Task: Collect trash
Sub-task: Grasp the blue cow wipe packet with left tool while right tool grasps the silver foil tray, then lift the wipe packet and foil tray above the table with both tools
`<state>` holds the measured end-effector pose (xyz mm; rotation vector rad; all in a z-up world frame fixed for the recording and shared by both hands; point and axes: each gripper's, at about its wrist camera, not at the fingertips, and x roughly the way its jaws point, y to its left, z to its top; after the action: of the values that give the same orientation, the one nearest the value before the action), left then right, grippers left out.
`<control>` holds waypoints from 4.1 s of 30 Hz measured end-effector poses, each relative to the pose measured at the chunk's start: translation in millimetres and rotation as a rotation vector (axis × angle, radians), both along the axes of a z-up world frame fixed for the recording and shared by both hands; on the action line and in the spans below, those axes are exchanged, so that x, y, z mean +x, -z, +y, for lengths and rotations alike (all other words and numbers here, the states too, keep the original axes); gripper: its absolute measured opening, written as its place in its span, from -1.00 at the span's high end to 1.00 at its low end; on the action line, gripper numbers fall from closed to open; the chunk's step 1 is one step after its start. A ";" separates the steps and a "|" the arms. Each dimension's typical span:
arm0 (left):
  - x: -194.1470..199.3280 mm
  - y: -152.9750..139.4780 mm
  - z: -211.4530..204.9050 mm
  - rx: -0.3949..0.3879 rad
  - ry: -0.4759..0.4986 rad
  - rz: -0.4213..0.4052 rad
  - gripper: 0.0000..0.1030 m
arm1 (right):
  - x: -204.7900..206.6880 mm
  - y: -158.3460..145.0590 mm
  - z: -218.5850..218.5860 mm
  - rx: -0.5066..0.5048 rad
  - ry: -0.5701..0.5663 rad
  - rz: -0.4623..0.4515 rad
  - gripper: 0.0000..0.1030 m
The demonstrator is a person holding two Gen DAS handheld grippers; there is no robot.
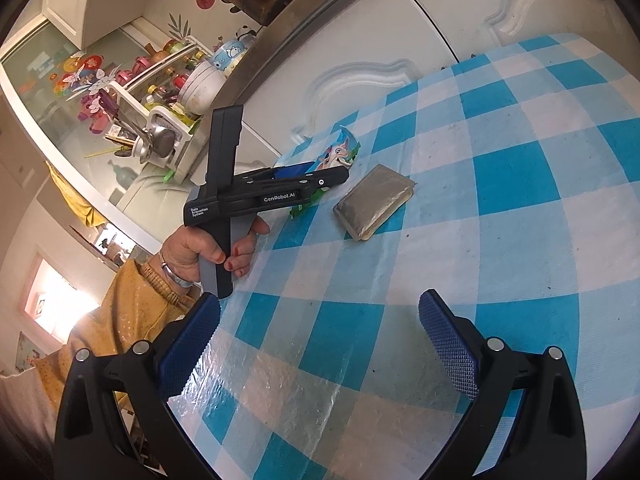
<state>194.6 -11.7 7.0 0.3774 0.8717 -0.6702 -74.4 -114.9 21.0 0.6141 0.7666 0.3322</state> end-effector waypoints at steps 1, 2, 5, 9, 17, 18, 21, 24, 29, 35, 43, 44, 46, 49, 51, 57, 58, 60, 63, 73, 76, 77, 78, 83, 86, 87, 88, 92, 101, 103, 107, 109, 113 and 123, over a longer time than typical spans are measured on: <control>-1.4 -0.4 -0.7 0.000 -0.006 -0.001 -0.34 | 0.1 -0.5 1.2 -0.009 -0.003 -0.001 -0.91; -3.9 -0.6 -0.9 -0.003 -0.013 0.005 -0.33 | 0.0 -0.9 2.2 -0.015 -0.007 -0.002 -0.91; -14.8 -1.0 -1.2 0.000 -0.027 0.007 -0.29 | 1.2 -2.5 5.4 -0.051 -0.016 -0.002 -0.91; -33.3 -1.5 4.0 -0.010 -0.065 0.012 -0.25 | 4.2 -1.7 9.2 -0.117 -0.018 0.020 -0.91; -72.9 -1.6 39.8 -0.081 -0.216 0.012 -0.25 | 16.7 -3.2 10.0 -0.223 0.034 0.085 -0.91; -77.4 -1.8 43.9 -0.090 -0.233 0.016 -0.25 | 20.0 -3.6 10.9 -0.238 0.032 0.089 -0.91; -90.5 -2.2 53.1 -0.112 -0.274 0.025 -0.25 | 34.7 -7.2 17.3 -0.317 0.014 0.094 -0.91; -101.4 -2.8 61.7 -0.140 -0.316 0.041 -0.25 | 53.5 -9.1 20.1 -0.393 -0.001 0.087 -0.91; -114.8 -3.5 74.7 -0.208 -0.383 0.068 -0.25 | 87.3 -2.7 27.0 -0.488 -0.058 0.086 -0.91; -122.0 -2.4 81.4 -0.268 -0.409 0.073 -0.25 | 107.4 3.8 41.4 -0.566 -0.123 0.075 -0.91; -123.0 -1.5 82.9 -0.285 -0.418 0.066 -0.25 | 119.4 14.0 47.8 -0.640 -0.123 0.097 -0.85; -122.9 -1.3 83.1 -0.286 -0.418 0.066 -0.25 | 120.4 15.0 49.1 -0.656 -0.125 0.102 -0.85; -122.8 -1.3 83.2 -0.288 -0.417 0.067 -0.25 | 121.1 15.9 52.4 -0.684 -0.129 0.104 -0.82; -123.2 -1.4 83.3 -0.291 -0.418 0.068 -0.25 | 120.7 17.0 55.1 -0.707 -0.131 0.106 -0.80; -123.1 -1.3 83.4 -0.289 -0.417 0.067 -0.25 | 120.0 16.0 55.0 -0.713 -0.124 0.099 -0.63; -122.4 -0.6 83.2 -0.284 -0.418 0.065 -0.25 | 116.5 13.0 51.9 -0.713 -0.096 0.091 -0.31; -122.5 -0.6 82.9 -0.281 -0.419 0.064 -0.25 | 115.3 12.9 52.2 -0.714 -0.093 0.091 -0.29; -123.2 -0.8 82.1 -0.276 -0.421 0.061 -0.25 | 112.2 12.5 52.3 -0.712 -0.084 0.094 -0.28; -123.3 -0.9 81.6 -0.273 -0.424 0.059 -0.25 | 107.2 11.8 50.0 -0.704 -0.062 0.101 -0.27; -132.2 -0.4 82.7 -0.289 -0.449 0.060 -0.25 | 64.1 5.3 30.4 -0.598 0.081 0.110 -0.26; -141.8 0.1 80.9 -0.292 -0.455 0.059 -0.25 | 46.9 3.7 27.9 -0.575 0.117 0.112 -0.26; -145.6 0.2 80.0 -0.292 -0.456 0.059 -0.25 | 40.4 3.3 27.5 -0.568 0.128 0.113 -0.26; -149.0 0.2 79.0 -0.290 -0.456 0.058 -0.25 | 34.9 3.0 27.0 -0.563 0.138 0.113 -0.26; -166.5 0.7 74.7 -0.297 -0.463 0.058 -0.24 | 4.2 -2.9 27.9 -0.567 0.188 0.099 -0.26; -179.3 1.1 70.6 -0.304 -0.461 0.060 -0.24 | -12.2 -5.4 27.0 -0.559 0.211 0.102 -0.26; -183.4 1.3 68.9 -0.304 -0.459 0.060 -0.23 | -18.5 -6.7 26.7 -0.562 0.222 0.100 -0.26; -188.1 1.4 67.5 -0.307 -0.458 0.062 -0.23 | -24.2 -8.1 26.2 -0.561 0.231 0.098 -0.26; -205.8 2.0 63.0 -0.323 -0.451 0.067 -0.22 | -44.7 -13.2 28.1 -0.573 0.256 0.099 -0.26; -240.2 3.5 61.4 -0.389 -0.416 0.115 -0.20 | -85.3 -24.3 46.1 -0.619 0.274 0.103 -0.26; -247.2 2.0 63.7 -0.402 -0.409 0.119 -0.20 | -93.2 -28.7 51.2 -0.634 0.275 0.101 -0.26; -258.7 -5.2 74.7 -0.445 -0.401 0.122 -0.19 | -111.8 -44.8 61.3 -0.664 0.293 0.082 -0.26; -266.3 -12.3 81.2 -0.460 -0.395 0.109 -0.19 | -121.1 -53.7 65.7 -0.679 0.307 0.071 -0.26; -277.1 -22.7 95.5 -0.478 -0.392 0.084 -0.19 | -134.7 -66.5 73.0 -0.690 0.321 0.051 -0.26; -294.4 -31.9 130.3 -0.488 -0.451 0.039 -0.19 | -137.0 -80.0 85.2 -0.681 0.300 0.011 -0.26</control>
<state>-99.8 118.6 38.9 -0.2674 0.7646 -0.4480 -211.5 -29.8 101.0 0.0794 0.7291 -0.2108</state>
